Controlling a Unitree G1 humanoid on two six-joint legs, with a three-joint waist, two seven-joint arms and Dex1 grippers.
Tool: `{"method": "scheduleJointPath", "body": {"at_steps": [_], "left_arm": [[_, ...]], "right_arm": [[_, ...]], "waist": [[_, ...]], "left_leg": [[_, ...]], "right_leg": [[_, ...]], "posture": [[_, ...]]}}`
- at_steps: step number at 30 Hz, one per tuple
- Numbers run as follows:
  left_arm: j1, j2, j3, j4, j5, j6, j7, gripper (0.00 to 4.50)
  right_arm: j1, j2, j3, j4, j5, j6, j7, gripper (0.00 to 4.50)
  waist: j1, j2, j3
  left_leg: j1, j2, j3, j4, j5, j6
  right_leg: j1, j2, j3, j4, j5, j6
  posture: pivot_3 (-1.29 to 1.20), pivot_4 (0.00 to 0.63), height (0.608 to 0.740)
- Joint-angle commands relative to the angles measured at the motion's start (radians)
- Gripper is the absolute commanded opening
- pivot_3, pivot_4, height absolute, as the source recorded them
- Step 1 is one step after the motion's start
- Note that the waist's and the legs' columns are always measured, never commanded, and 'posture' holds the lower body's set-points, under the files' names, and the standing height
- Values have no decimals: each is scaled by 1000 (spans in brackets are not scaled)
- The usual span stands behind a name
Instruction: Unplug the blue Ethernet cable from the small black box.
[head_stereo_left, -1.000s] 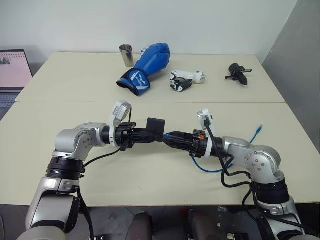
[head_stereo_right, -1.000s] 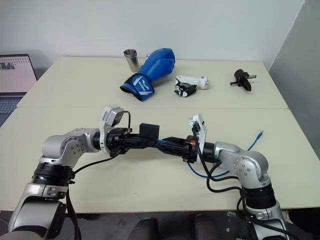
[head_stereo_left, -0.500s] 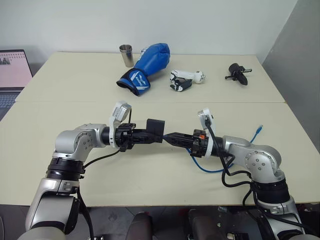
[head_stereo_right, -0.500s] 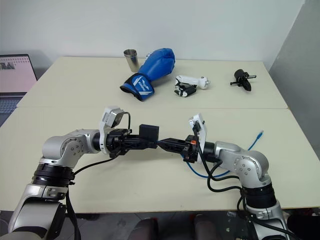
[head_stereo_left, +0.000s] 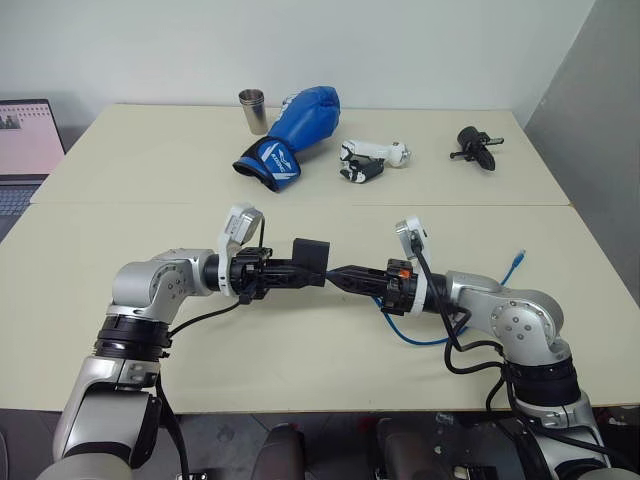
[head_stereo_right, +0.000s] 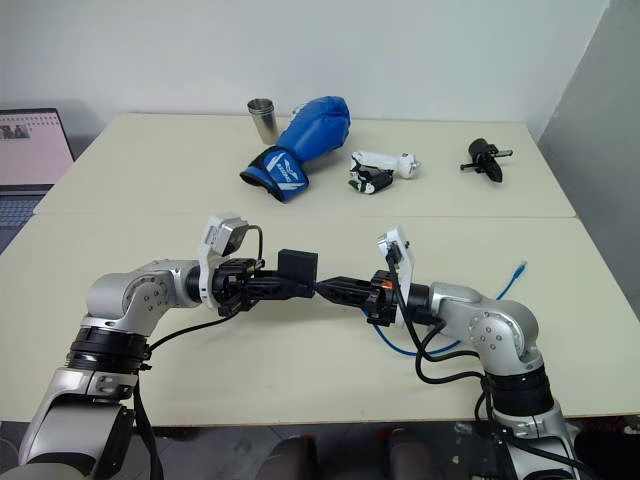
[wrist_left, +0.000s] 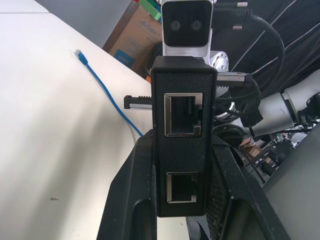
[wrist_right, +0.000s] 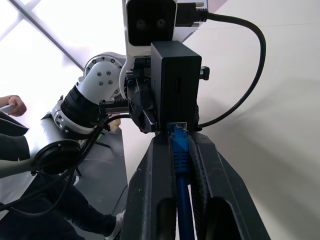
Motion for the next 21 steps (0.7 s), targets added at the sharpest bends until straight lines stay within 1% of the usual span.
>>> {"method": "scheduleJointPath", "body": {"at_steps": [1, 6, 9, 12, 14, 16, 17, 19, 20, 21], "left_arm": [[-20, 43, 51, 34, 8, -7, -6, 785], [-20, 52, 56, 50, 22, -14, -2, 785], [-19, 51, 59, 49, 31, -21, 6, 785], [-15, 45, 69, 51, 47, -41, 33, 785], [-12, 23, 88, 49, 64, -73, 96, 785], [-4, 13, 92, 34, 78, -98, 126, 785], [9, 7, 96, 12, 80, -112, 141, 785], [31, -11, 102, -23, 99, -156, 188, 785], [39, -20, 104, -35, 105, -171, 206, 785], [46, -25, 106, -47, 110, -181, 221, 785]], "right_arm": [[12, -54, -49, -41, 44, 24, 33, 79], [24, -93, -79, -54, 69, 37, 34, 78], [28, -101, -91, -51, 57, 20, 24, 78], [5, -87, -89, 27, -71, -93, -24, 78], [-52, -66, -74, 187, -265, -278, -127, 78], [-97, -69, -35, 327, -430, -451, -161, 78], [-141, -57, -29, 447, -506, -554, -208, 78], [-221, -39, -19, 653, -631, -724, -281, 78], [-254, -30, -20, 736, -663, -776, -293, 78], [-279, -26, -19, 798, -689, -815, -296, 78]], "waist": [[0, 0, 0], [0, 0, 0], [0, 0, 0], [0, 0, 0], [-1, 0, 0], [-1, 0, 0], [-1, 0, 0], [-2, 0, 0], [-2, 0, 0], [-1, 0, 0]], "left_leg": [[0, 0, 0, 0, 0, 0], [0, 0, 0, 0, 0, 0], [0, 0, 0, 0, 0, 0], [0, 0, 0, 0, 0, 0], [0, 0, 0, 0, 0, 0], [0, 0, 1, 0, 0, 0], [1, 0, 1, 0, 0, 0], [1, 0, 2, 0, 0, 0], [1, 0, 3, 0, 0, 0], [0, 0, 3, 0, 0, 0]], "right_leg": [[0, 0, 0, 0, 0, 0], [0, 0, 0, 0, 0, 0], [0, 0, 0, 0, 0, 0], [0, 0, 0, 0, 0, 0], [0, 0, 0, 0, 0, 0], [0, 0, 1, 0, 0, 1], [0, 0, 1, 0, 0, 1], [0, 0, 2, 0, 1, 1], [-1, 0, 2, 0, 1, 0], [-1, -1, 3, 0, 3, -4]], "posture": [[0, 150, 740], [0, 150, 740], [0, 150, 740], [0, 150, 740], [0, 150, 740], [0, 150, 740], [0, 150, 740], [0, 150, 740], [0, 150, 740], [0, 150, 740]]}}
